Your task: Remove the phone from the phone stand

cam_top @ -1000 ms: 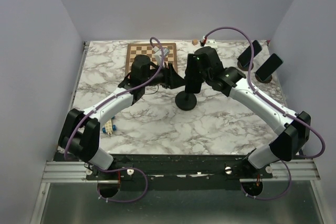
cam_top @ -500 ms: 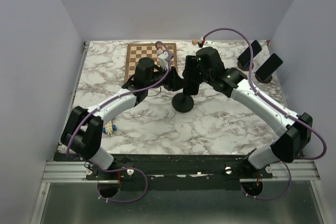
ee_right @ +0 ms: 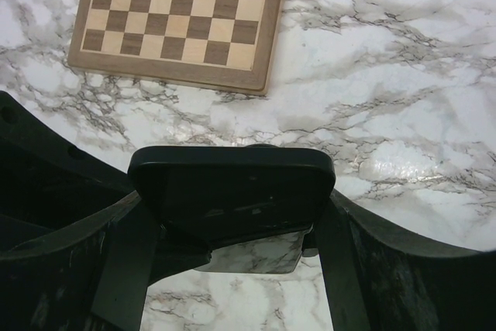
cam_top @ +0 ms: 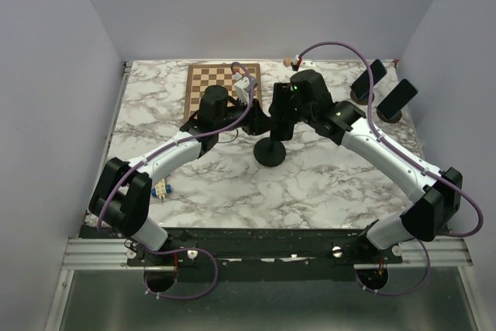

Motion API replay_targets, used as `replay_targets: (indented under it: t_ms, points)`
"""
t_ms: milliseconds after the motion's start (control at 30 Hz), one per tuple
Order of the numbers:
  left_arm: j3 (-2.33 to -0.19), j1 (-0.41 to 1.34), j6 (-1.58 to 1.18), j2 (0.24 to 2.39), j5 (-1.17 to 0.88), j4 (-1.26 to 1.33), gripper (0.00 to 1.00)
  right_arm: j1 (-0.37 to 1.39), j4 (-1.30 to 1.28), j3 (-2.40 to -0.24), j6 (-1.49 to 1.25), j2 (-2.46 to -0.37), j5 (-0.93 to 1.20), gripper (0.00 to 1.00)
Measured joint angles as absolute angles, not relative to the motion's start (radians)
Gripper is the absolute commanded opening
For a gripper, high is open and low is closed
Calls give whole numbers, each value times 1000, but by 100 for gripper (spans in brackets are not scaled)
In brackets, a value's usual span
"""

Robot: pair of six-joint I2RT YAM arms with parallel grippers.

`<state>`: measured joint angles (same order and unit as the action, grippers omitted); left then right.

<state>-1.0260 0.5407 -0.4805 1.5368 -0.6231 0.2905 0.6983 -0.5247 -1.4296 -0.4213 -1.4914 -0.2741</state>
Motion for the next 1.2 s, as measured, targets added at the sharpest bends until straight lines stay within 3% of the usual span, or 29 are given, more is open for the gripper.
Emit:
replay_targets:
  t_ms: [133,233,567,800,1000,1200]
  points:
    - [-1026,544,-477,1536,-627,290,0,698,-526,-1425,-421,-1486,-278,56]
    - [-1025,547,-476,1533,-626,290,0,698,-535,-1428,-426,-1487,-299,76]
    - [-999,566,-474,1501,-562,285,0,721,-600,-1469,-475,-1509,-370,96]
    - [-991,571,-474,1490,-524,279,0,761,-657,-1525,-500,-1546,-452,96]
    - [-990,573,-475,1487,-513,274,0,786,-692,-1553,-531,-1562,-517,78]
    - [-990,578,-474,1477,-503,257,0,801,-693,-1553,-545,-1562,-539,74]
